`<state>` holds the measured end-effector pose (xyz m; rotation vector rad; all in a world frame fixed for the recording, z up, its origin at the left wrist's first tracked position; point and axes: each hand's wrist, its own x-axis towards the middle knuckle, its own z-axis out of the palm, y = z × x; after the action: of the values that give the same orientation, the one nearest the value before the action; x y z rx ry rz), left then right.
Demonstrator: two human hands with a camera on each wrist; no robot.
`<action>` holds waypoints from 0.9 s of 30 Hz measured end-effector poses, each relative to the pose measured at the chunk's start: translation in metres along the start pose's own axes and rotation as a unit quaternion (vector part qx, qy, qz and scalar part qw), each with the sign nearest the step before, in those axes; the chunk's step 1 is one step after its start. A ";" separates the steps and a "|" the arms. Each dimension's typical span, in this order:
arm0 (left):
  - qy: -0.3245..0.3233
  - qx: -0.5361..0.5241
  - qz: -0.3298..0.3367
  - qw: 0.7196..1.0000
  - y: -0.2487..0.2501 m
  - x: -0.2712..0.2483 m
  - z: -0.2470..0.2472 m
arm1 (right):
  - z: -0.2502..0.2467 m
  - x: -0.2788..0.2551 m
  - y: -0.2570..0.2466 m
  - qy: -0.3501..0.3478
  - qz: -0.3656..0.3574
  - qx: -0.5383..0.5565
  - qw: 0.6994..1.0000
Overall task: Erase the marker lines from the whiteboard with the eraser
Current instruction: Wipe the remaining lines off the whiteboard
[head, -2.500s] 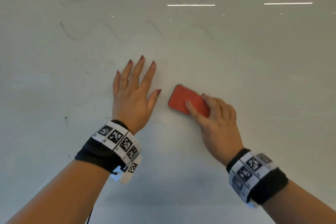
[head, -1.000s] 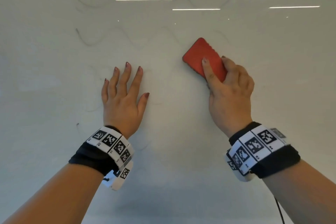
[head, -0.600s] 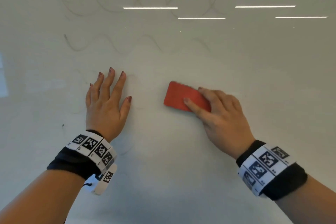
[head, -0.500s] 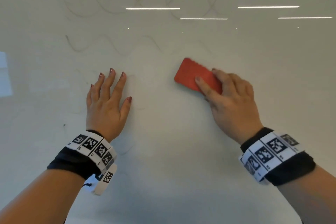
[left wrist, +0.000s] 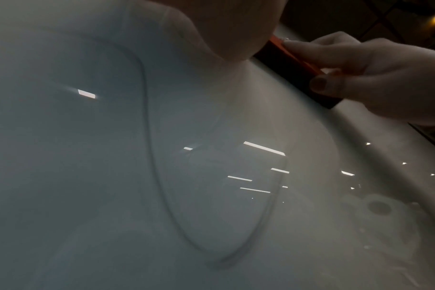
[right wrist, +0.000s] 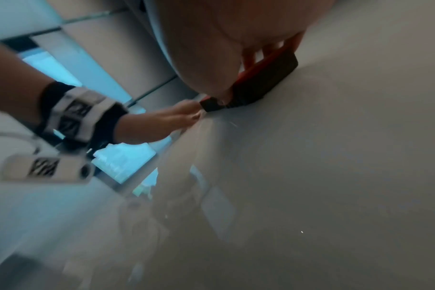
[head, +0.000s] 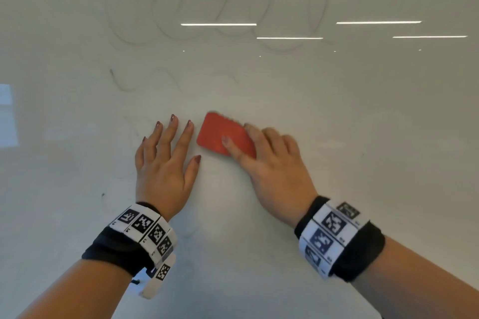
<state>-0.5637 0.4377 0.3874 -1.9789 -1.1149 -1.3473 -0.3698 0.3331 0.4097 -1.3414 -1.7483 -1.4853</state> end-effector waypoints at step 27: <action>0.030 -0.025 0.098 0.994 0.025 0.079 -0.023 | -0.027 0.045 0.056 0.012 0.077 -0.079 0.994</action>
<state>-0.5408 0.4340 0.4706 -2.0113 -0.8442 -1.3318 -0.3449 0.3204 0.4811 -1.4954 -1.5015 -1.5728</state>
